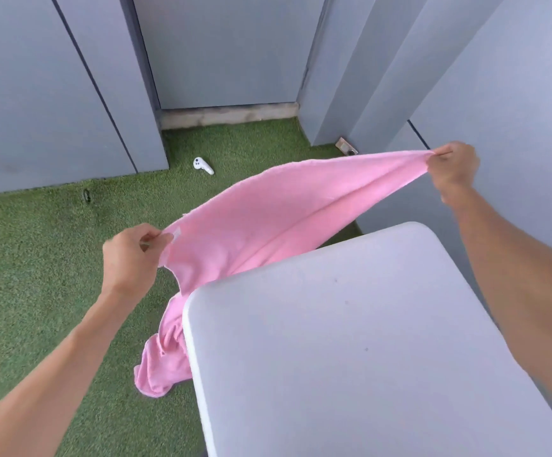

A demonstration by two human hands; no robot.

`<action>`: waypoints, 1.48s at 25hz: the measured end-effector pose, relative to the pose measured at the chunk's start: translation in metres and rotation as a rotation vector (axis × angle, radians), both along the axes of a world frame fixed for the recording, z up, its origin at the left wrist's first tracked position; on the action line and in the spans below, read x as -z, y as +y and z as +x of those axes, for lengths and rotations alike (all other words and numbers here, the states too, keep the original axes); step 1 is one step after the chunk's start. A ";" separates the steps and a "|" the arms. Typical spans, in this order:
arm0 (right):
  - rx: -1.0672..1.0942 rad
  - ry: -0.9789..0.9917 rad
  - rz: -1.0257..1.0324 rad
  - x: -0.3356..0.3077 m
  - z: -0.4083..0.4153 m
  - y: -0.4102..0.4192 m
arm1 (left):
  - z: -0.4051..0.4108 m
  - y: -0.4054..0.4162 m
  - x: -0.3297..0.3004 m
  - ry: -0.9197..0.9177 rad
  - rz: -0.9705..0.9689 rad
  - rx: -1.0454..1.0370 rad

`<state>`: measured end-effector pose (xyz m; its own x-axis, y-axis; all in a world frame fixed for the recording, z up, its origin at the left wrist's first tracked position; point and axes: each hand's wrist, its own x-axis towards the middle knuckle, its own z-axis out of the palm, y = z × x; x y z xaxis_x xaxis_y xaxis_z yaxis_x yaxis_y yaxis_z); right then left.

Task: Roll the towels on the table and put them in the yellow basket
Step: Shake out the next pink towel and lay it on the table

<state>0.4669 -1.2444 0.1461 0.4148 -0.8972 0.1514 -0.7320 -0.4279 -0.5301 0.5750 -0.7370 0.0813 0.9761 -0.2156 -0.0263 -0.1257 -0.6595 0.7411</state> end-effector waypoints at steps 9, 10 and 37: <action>-0.026 0.204 0.043 0.120 -0.141 -0.035 | -0.104 0.018 0.077 -0.078 -0.003 0.032; -0.024 0.196 0.045 0.123 -0.147 -0.037 | -0.111 0.022 0.078 -0.095 -0.002 0.032; 0.250 0.255 0.194 0.107 -0.659 0.099 | -0.609 0.135 0.081 -0.020 -0.110 -0.007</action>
